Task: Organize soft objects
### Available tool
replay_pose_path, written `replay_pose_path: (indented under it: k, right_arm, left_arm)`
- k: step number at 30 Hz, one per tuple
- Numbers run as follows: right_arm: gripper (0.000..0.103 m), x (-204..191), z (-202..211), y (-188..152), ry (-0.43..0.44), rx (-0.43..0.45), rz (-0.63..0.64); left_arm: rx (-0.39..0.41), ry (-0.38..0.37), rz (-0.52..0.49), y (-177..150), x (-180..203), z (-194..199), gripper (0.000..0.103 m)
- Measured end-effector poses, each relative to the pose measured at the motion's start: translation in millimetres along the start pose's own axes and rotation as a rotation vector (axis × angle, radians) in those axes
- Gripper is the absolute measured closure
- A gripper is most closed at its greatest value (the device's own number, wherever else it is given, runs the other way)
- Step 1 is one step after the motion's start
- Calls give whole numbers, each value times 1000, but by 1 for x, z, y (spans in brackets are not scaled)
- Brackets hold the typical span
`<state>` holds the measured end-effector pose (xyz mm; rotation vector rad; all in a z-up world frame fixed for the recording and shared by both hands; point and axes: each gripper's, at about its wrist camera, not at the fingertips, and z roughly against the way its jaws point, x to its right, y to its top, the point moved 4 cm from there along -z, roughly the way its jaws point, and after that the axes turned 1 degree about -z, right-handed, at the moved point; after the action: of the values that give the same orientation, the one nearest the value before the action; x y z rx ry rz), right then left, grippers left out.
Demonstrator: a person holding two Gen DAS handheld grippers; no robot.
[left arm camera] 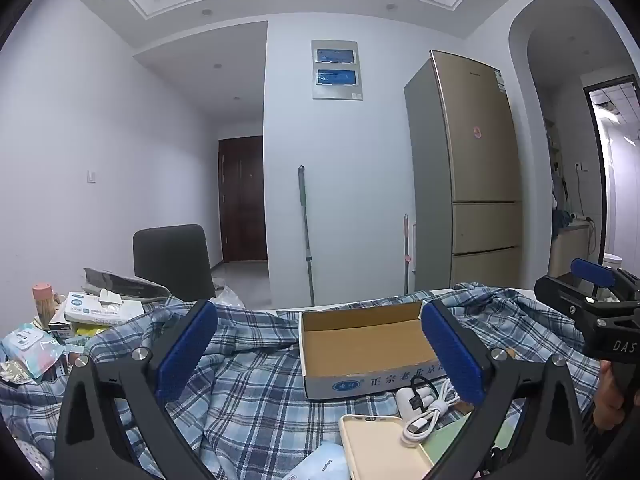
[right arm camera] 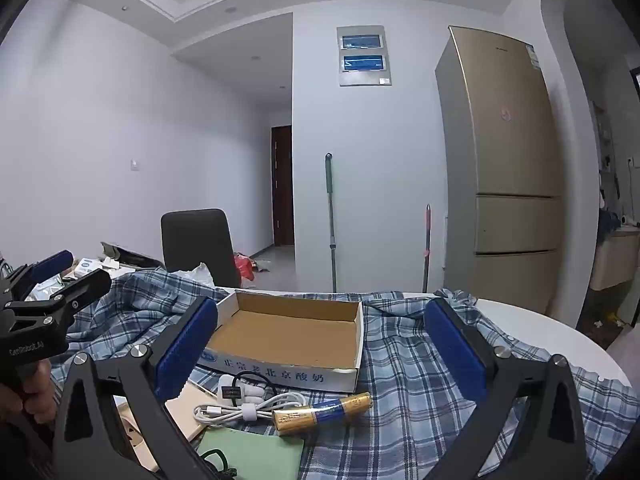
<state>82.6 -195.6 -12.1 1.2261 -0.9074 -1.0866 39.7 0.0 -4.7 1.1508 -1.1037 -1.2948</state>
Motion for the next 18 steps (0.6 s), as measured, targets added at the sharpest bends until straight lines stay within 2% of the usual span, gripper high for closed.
replay_pose_path:
  k: [4, 14, 18]
  right_arm:
    - [0, -2, 0, -1, -2, -9, 31]
    - [0, -7, 2, -2, -4, 7, 30]
    - [0, -3, 6, 1, -2, 17, 32]
  left_arm:
    - [19, 0, -11, 1, 0, 0, 0]
    - [-50, -31, 45, -5, -11, -14, 0]
    - [-52, -29, 36, -8, -8, -17, 0]
